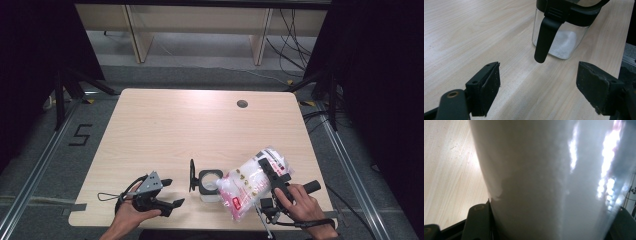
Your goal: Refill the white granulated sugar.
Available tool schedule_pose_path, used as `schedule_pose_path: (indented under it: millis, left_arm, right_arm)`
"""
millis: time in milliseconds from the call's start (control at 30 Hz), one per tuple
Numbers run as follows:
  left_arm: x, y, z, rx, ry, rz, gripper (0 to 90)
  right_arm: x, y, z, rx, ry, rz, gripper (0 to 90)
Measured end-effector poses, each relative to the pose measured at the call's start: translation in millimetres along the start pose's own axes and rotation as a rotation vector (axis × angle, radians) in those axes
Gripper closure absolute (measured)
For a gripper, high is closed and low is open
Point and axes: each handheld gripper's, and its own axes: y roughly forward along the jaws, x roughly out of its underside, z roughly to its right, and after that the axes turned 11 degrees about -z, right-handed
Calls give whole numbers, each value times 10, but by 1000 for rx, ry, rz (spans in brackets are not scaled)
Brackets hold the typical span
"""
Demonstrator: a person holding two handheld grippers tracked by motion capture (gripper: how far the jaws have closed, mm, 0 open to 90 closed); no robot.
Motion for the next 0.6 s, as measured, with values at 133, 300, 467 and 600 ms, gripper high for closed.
schedule_pose_path:
  millis: [133, 300, 467, 600]
  left_arm:
    - [1, -5, 13, -2, -20, -8, 189]
    - [-1, -8, 4, -4, -2, -8, 189]
    - [12, -10, 7, -6, -17, -7, 189]
    - [16, -15, 19, -4, -23, -10, 189]
  right_arm:
    - [2, -10, -13, -18, 7, -9, 389]
    - [-2, 0, -7, -13, -4, -1, 389]
    - [-21, -24, 17, -37, -8, -38, 389]
    - [-36, -13, 14, -6, -19, -23, 390]
